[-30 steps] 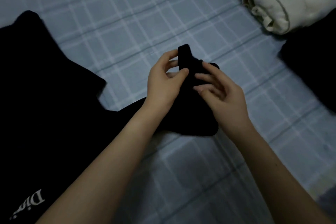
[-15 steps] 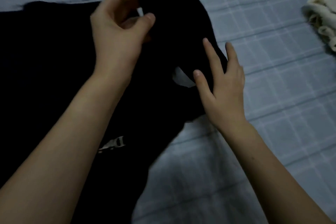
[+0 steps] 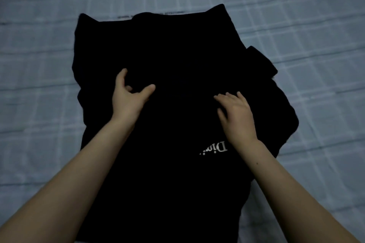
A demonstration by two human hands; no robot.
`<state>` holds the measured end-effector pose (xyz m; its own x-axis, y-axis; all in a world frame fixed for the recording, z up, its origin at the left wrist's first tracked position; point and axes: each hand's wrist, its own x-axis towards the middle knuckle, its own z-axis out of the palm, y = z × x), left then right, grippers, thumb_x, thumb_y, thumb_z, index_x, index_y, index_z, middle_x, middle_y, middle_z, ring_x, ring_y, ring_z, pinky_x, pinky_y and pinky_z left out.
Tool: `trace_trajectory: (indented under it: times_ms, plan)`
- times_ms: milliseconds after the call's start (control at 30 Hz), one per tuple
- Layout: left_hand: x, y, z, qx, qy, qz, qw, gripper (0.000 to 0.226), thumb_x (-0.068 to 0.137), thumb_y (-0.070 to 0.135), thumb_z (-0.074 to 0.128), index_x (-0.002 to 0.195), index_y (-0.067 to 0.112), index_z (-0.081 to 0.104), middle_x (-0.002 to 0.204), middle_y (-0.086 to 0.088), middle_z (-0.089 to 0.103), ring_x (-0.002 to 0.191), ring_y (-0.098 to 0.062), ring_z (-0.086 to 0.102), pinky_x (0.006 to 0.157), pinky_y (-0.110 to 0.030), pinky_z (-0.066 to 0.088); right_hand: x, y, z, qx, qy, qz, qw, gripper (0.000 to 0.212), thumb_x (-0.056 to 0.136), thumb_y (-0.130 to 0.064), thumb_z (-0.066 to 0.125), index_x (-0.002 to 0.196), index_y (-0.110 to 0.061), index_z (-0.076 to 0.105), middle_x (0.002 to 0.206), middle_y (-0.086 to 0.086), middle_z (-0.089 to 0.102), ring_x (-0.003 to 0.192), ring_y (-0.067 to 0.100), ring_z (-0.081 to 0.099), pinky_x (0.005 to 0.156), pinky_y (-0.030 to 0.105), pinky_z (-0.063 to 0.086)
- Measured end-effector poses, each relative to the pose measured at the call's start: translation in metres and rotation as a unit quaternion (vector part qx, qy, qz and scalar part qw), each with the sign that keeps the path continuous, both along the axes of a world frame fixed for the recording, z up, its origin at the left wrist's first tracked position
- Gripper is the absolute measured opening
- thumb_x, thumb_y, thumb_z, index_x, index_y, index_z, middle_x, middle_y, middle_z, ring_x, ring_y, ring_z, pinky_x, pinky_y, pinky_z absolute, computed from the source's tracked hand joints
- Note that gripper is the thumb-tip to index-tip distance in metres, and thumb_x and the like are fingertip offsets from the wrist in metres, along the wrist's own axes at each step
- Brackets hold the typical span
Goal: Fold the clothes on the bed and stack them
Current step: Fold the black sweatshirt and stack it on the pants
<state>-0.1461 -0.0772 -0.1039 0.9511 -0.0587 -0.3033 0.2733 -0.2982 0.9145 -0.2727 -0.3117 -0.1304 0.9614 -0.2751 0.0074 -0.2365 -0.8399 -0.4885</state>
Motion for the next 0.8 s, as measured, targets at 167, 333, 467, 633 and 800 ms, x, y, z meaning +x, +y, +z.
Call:
trace_trajectory:
  times_ms: [167, 333, 467, 633, 800]
  plan:
    - [0.030, -0.005, 0.014, 0.037, -0.147, -0.018, 0.988, 0.074, 0.082, -0.002, 0.068, 0.147, 0.015, 0.037, 0.142, -0.001, 0.048, 0.126, -0.015, 0.050, 0.093, -0.018, 0.047, 0.010, 0.017, 0.009, 0.060, -0.096, -0.059, 0.992, 0.034, 0.093, -0.006, 0.059, 0.126, -0.012, 0.068, 0.122, 0.008, 0.070, 0.121, 0.018, 0.057, 0.118, 0.031, 0.025]
    - [0.085, 0.041, 0.024, 0.063, -0.216, 0.044, 0.973, 0.079, 0.078, -0.001, 0.067, 0.147, 0.013, 0.033, 0.143, -0.005, 0.047, 0.130, -0.013, 0.049, 0.106, -0.021, 0.043, 0.039, 0.067, 0.025, 0.078, -0.112, 0.095, 0.986, 0.038, 0.095, -0.014, 0.060, 0.133, -0.011, 0.061, 0.135, 0.007, 0.063, 0.131, 0.019, 0.052, 0.117, 0.024, 0.017]
    - [0.070, 0.059, 0.009, 0.290, -0.036, -0.039, 0.956, 0.089, 0.086, 0.020, 0.070, 0.155, 0.028, 0.013, 0.154, -0.023, 0.026, 0.139, -0.039, 0.031, 0.116, -0.040, 0.027, 0.034, 0.089, 0.012, 0.038, 0.037, 0.187, 0.981, 0.059, 0.098, -0.006, 0.050, 0.154, -0.018, 0.033, 0.163, 0.007, 0.022, 0.153, 0.021, 0.012, 0.124, 0.027, -0.003]
    - [-0.033, 0.010, 0.003, 0.278, -0.205, -0.133, 0.929, 0.064, 0.086, 0.010, 0.068, 0.144, 0.013, 0.042, 0.138, -0.021, 0.045, 0.126, -0.037, 0.042, 0.109, -0.040, 0.032, -0.021, 0.041, 0.027, 0.008, -0.130, 0.037, 0.991, 0.055, 0.087, -0.003, 0.053, 0.141, -0.008, 0.053, 0.149, 0.012, 0.047, 0.142, 0.030, 0.037, 0.121, 0.042, 0.023]
    - [-0.132, -0.089, -0.002, -0.030, 0.009, -0.107, 0.994, 0.048, 0.090, 0.007, 0.066, 0.134, 0.018, 0.052, 0.116, 0.000, 0.061, 0.100, -0.007, 0.062, 0.091, -0.016, 0.050, -0.044, -0.047, 0.032, 0.117, -0.048, -0.086, 0.988, 0.038, 0.101, -0.008, 0.048, 0.138, -0.012, 0.057, 0.143, 0.004, 0.056, 0.136, 0.020, 0.047, 0.116, 0.029, 0.031]
